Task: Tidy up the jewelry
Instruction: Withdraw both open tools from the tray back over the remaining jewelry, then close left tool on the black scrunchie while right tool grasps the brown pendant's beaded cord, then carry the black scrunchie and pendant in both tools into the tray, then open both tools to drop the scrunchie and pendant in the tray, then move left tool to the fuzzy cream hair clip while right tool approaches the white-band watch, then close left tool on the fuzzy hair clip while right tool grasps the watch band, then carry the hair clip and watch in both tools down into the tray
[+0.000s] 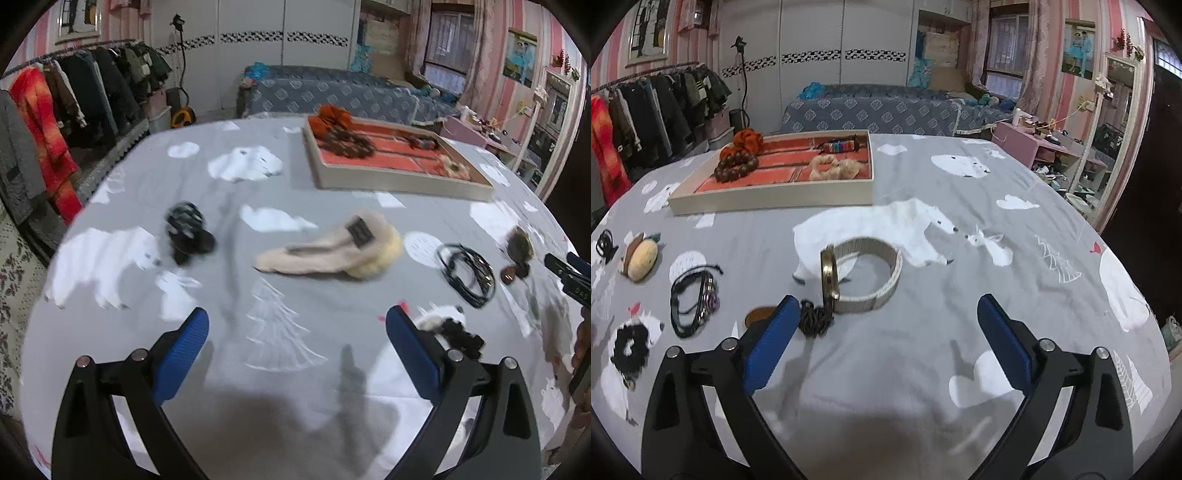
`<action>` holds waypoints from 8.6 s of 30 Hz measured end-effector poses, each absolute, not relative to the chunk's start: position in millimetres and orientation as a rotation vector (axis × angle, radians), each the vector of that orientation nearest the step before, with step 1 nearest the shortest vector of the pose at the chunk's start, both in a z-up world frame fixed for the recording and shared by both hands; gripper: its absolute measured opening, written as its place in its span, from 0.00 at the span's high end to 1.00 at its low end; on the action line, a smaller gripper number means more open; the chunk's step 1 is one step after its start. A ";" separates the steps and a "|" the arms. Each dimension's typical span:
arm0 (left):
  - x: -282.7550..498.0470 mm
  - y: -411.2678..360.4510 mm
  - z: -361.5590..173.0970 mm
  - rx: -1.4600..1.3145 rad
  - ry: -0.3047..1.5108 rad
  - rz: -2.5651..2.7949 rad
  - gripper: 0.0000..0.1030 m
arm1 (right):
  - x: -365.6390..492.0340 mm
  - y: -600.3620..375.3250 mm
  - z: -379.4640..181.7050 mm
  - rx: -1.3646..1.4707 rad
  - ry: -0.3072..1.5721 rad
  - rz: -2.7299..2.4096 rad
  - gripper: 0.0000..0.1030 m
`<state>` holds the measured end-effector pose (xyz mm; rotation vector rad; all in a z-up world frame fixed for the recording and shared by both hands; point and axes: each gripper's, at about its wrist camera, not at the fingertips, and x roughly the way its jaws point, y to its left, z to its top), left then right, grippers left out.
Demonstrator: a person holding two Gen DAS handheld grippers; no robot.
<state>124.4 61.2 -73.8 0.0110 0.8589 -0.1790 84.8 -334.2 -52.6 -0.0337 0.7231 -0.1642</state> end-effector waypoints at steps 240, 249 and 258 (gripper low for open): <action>217.9 -7.7 -78.8 0.081 0.801 -0.207 0.58 | 171.5 -369.7 -45.4 0.125 0.743 -0.032 0.91; 240.0 -26.6 -33.5 0.094 0.680 -0.227 0.58 | 195.0 -364.6 -5.6 0.126 0.664 -0.009 0.91; 316.0 -50.7 -21.3 0.062 0.628 -0.215 0.58 | 268.4 -344.8 13.2 0.128 0.651 0.036 0.91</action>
